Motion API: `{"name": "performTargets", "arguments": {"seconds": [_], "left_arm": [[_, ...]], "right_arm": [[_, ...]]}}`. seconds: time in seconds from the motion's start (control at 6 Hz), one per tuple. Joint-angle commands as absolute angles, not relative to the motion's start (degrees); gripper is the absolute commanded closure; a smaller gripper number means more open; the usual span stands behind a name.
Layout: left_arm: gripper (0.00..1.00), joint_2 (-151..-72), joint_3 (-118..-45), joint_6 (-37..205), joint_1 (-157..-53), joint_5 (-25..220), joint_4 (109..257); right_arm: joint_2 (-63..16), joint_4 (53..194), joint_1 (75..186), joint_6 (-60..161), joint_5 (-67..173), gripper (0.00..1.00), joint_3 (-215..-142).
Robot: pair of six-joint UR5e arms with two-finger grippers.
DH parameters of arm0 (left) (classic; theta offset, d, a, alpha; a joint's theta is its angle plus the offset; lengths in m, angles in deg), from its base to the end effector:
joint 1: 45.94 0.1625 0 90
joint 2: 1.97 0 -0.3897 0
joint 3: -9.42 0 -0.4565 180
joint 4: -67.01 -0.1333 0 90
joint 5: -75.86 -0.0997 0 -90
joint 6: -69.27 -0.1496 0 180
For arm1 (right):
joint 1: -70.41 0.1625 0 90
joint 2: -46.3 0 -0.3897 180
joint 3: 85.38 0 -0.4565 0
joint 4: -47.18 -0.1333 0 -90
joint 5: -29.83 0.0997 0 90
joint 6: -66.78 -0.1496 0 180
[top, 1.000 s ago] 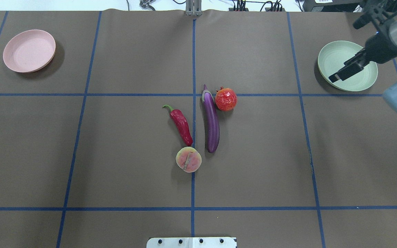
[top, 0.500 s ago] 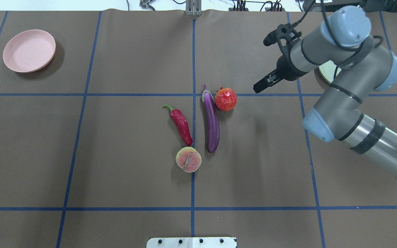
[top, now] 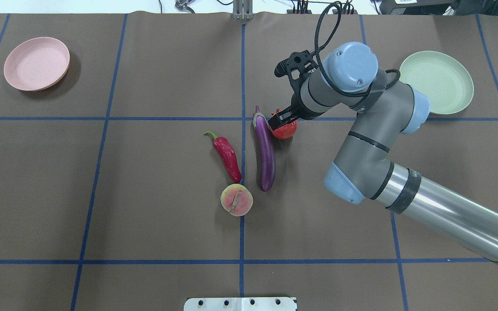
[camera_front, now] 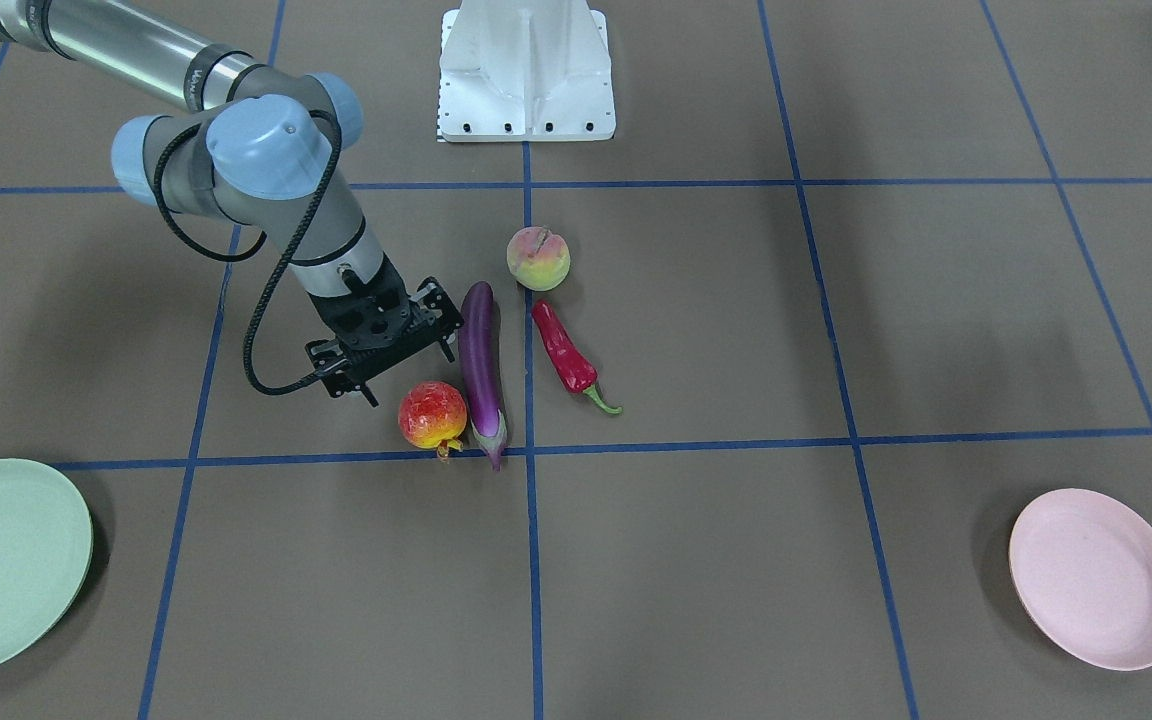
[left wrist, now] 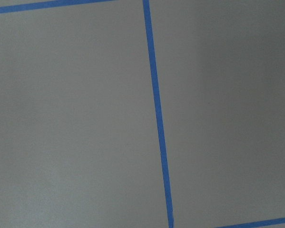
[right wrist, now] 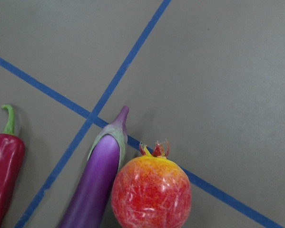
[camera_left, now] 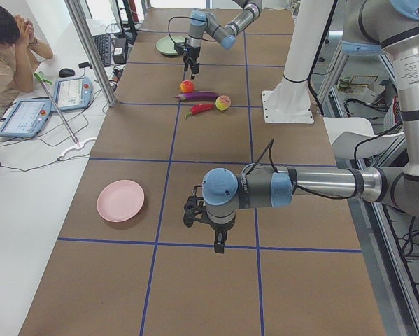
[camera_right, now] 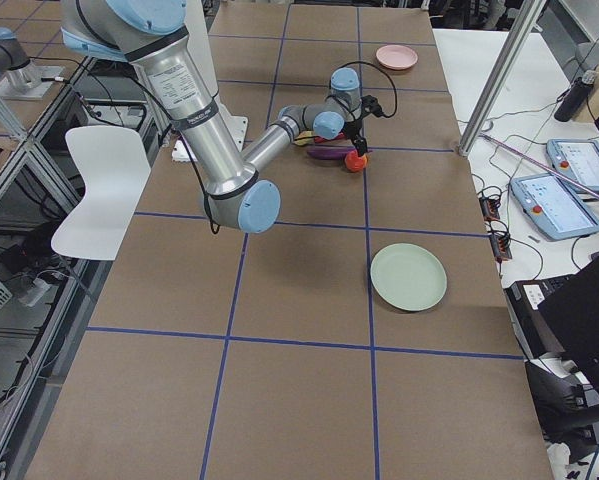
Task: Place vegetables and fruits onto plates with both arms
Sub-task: 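Move the right gripper to the red fruit and grasp it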
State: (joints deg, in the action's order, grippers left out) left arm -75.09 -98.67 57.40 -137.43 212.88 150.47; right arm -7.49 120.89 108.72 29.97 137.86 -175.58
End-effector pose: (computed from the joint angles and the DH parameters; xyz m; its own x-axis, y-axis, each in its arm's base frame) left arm -0.0351 -0.4323 0.6366 0.6705 0.1209 -0.7320 -0.1145 0.9917 0.0589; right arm -0.5512 -0.5463 0.2129 0.6022 -0.4945 0.6268 0.1433 0.8393 0.5245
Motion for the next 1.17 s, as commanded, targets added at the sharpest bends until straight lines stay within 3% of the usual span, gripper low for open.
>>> {"name": "performTargets", "arguments": {"seconds": [0.0, 1.0], "left_arm": [[0.00, -75.1, -98.6, 57.4, -137.4, 212.9, 150.5], [0.00, -75.1, -98.7, 57.4, -137.4, 212.9, 150.5]], "right_arm": [[-5.9, 121.8, 106.7, 29.8, 133.0, 0.00, -174.0], [-4.7, 121.3, 104.1, 33.1, 125.0, 0.01, -168.6]]}}
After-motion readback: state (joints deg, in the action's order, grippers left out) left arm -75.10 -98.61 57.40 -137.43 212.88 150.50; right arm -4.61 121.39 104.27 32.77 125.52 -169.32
